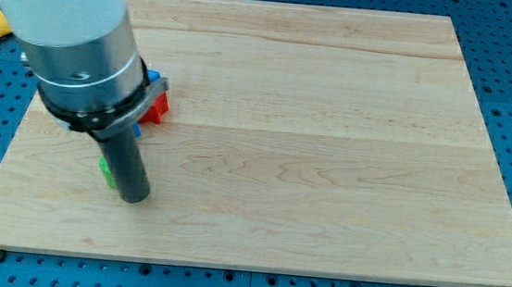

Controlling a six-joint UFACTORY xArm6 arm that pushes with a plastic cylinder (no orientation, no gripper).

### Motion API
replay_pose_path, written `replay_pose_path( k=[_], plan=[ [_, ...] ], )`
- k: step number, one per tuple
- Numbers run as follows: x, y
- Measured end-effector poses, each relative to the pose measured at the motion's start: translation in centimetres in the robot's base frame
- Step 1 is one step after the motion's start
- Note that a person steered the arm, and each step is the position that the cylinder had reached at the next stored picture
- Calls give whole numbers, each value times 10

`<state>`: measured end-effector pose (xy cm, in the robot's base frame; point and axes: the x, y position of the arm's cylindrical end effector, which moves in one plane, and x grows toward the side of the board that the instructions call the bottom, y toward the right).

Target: Move the green circle left to the yellow hexagon

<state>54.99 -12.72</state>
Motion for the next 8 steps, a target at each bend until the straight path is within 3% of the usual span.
replay_pose_path(
  k=[2,6,8],
  plan=[
    [-12,-21],
    [-61,-133],
    [-67,-141]
  ],
)
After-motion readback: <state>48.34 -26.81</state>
